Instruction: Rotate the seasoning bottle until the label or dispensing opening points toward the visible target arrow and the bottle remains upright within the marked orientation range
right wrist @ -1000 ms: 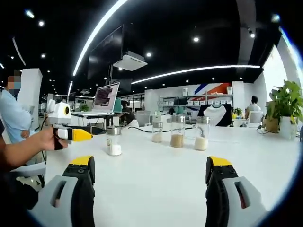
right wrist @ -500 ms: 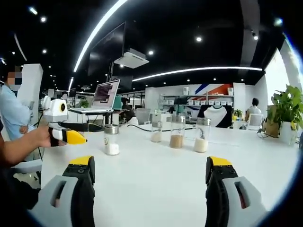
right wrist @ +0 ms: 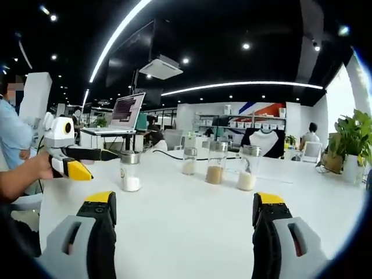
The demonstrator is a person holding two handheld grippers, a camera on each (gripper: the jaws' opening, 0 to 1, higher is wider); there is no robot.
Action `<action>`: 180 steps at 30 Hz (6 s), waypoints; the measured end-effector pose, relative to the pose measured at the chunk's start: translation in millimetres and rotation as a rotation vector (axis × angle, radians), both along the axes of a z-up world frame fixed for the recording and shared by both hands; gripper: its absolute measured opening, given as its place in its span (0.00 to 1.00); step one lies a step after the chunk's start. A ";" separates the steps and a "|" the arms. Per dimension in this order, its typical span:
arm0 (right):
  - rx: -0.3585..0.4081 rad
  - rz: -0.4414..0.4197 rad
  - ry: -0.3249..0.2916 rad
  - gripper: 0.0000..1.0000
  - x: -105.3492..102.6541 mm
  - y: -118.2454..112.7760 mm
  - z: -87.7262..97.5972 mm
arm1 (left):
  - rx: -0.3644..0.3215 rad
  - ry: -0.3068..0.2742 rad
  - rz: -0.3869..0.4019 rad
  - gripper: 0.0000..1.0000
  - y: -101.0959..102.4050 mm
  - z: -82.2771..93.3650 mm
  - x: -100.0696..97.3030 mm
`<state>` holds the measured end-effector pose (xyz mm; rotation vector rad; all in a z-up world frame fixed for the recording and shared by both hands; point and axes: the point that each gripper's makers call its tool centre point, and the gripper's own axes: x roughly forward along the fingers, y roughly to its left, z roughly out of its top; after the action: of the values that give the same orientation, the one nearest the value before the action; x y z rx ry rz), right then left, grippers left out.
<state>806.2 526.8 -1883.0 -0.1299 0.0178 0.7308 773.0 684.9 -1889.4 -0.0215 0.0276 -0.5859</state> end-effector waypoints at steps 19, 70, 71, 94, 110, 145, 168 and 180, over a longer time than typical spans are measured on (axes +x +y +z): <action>-0.007 0.088 0.010 0.94 49.0 52.8 9.1 | -0.011 -0.029 0.055 1.00 4.0 6.9 5.2; -0.105 -0.097 -0.073 0.32 242.6 186.2 -13.4 | -0.006 -0.030 0.064 1.00 36.1 0.8 15.6; -0.102 -0.098 -0.072 0.32 243.4 186.4 -12.8 | -0.005 -0.028 0.062 1.00 34.8 0.1 15.9; 0.024 0.027 -0.022 0.30 188.9 148.5 23.7 | -0.015 -0.112 0.137 0.97 37.7 18.7 14.8; 0.019 0.130 -0.053 0.30 108.1 96.9 41.0 | 0.012 -0.213 0.126 0.90 25.2 42.6 1.6; -0.021 0.349 -0.143 0.30 -21.9 52.1 36.3 | 0.171 -0.135 -0.184 0.83 -80.4 8.8 -22.9; 0.091 0.490 -0.096 0.30 -100.8 40.7 27.7 | 0.100 -0.123 -0.401 0.61 -132.2 -4.4 -47.7; 0.109 0.497 -0.068 0.30 -107.3 49.1 18.9 | 0.114 -0.110 -0.458 0.41 -139.4 -7.6 -57.2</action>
<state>698.9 575.9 -1864.0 -0.0541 -0.1237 1.2211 715.8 545.6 -1897.0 0.1308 -0.0420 -1.0413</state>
